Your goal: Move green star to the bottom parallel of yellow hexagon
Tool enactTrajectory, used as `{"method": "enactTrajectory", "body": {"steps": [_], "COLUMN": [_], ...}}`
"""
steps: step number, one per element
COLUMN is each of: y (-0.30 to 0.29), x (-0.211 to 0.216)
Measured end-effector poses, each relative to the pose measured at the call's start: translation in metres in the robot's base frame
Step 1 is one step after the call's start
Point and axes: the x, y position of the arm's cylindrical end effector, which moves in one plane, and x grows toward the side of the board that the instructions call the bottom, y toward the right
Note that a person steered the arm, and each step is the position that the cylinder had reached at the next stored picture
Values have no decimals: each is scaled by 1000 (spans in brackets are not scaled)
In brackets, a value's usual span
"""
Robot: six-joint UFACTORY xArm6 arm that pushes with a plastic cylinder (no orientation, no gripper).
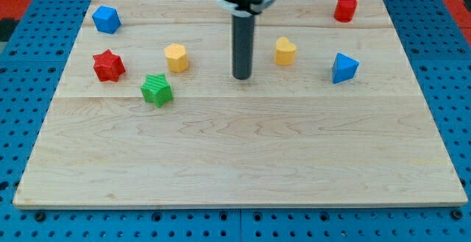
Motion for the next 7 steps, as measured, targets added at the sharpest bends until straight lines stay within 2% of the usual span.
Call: {"method": "enactTrajectory", "body": {"steps": [2, 3, 5, 7], "y": [-100, -122, -124, -124], "x": [-2, -2, 10, 48]}}
